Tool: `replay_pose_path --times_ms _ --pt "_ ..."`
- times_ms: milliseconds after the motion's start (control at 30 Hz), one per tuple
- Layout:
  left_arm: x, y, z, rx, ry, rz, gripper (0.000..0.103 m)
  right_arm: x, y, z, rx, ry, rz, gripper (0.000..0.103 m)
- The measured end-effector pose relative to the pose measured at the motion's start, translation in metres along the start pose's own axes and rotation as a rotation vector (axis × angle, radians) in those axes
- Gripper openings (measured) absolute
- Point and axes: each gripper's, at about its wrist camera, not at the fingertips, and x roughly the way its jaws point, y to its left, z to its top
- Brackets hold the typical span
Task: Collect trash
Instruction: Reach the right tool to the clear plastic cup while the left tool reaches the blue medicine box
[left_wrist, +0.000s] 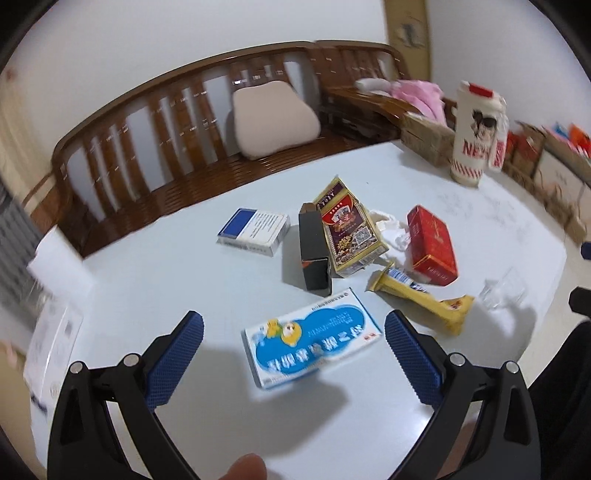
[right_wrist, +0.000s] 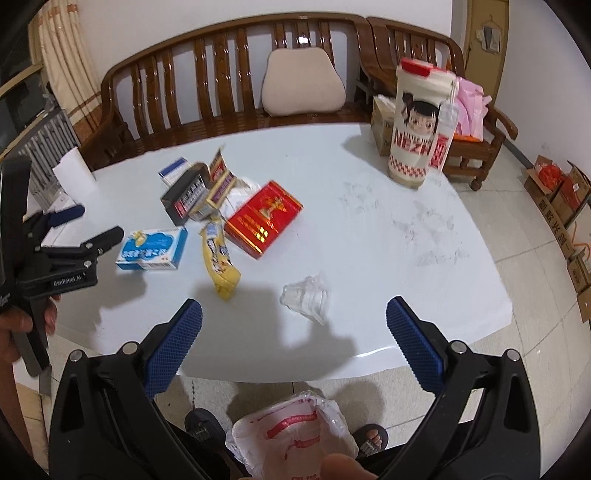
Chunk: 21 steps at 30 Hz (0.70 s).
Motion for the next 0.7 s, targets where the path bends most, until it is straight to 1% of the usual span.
replay_pose_path --times_ms 100,167,233,300,367,500,567,633,700 --pt "0.019 -0.001 -0.003 0.064 0.018 -0.061 0.096 0.012 -0.001 -0.002 0.007 0.032 -0.006 0.098" --pt "0.029 -0.003 -0.005 0.128 0.031 -0.091 0.096 0.02 -0.002 -0.002 0.009 0.042 -0.018 0.098" --pt "0.038 -0.004 -0.006 0.185 0.046 -0.136 0.096 0.028 -0.005 -0.001 0.017 0.056 -0.01 0.098" --pt "0.047 -0.004 -0.007 0.228 0.052 -0.176 0.096 0.036 -0.007 0.001 0.024 0.066 -0.013 0.098" --pt "0.056 -0.003 -0.007 0.262 0.066 -0.2 0.096 0.046 -0.009 0.003 0.03 0.079 -0.012 0.098" --pt "0.078 0.0 -0.009 0.29 0.097 -0.246 0.096 0.068 -0.011 0.004 0.034 0.107 -0.025 0.098" --pt "0.081 0.005 -0.008 0.273 0.099 -0.281 0.096 0.077 -0.01 0.005 0.03 0.115 -0.029 0.098" --pt "0.084 0.007 -0.005 0.265 0.098 -0.294 0.096 0.085 -0.009 0.006 0.027 0.127 -0.029 0.098" --pt "0.085 0.007 -0.004 0.263 0.116 -0.322 0.096 0.089 -0.01 0.005 0.029 0.14 -0.027 0.098"
